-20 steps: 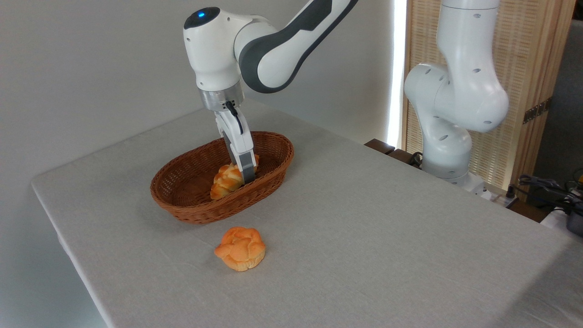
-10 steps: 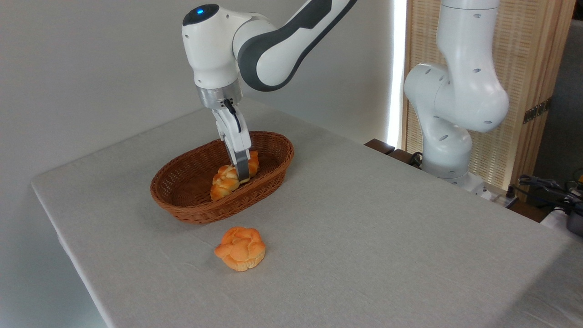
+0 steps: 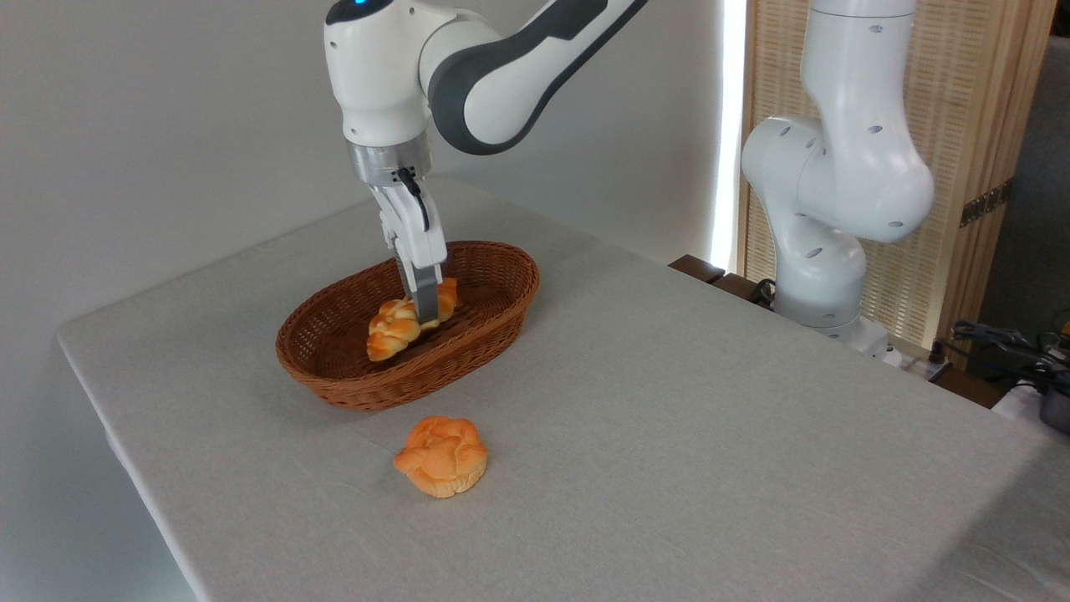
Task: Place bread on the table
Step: 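Lift the braided roll out of the basket and carry it beside the orange bun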
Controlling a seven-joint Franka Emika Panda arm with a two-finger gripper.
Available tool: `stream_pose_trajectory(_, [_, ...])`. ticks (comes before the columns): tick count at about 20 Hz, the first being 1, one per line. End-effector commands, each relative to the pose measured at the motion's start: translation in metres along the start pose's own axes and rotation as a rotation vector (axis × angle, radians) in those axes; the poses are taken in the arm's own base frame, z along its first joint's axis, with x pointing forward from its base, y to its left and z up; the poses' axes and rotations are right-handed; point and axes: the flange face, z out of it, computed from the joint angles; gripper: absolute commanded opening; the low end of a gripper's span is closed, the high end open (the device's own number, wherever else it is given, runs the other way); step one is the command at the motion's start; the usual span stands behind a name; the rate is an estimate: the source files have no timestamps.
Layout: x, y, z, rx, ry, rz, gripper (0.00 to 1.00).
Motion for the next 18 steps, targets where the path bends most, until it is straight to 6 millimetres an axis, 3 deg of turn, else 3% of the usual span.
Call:
stream_pose_trajectory(1, [0.005,-0.011,-0.016,0.013,0.046,-0.03,0.3])
stream_pose_trajectory(7, [0.0,-0.026,-0.044,0.012,0.057,-0.055,0.31])
stream_pose_trajectory(14, [-0.046,-0.054,-0.088,-0.121,-0.061,0.046,0.33])
stream_pose_trajectory(18, [-0.085,-0.065,-0.094,-0.168,-0.155,0.142,0.37])
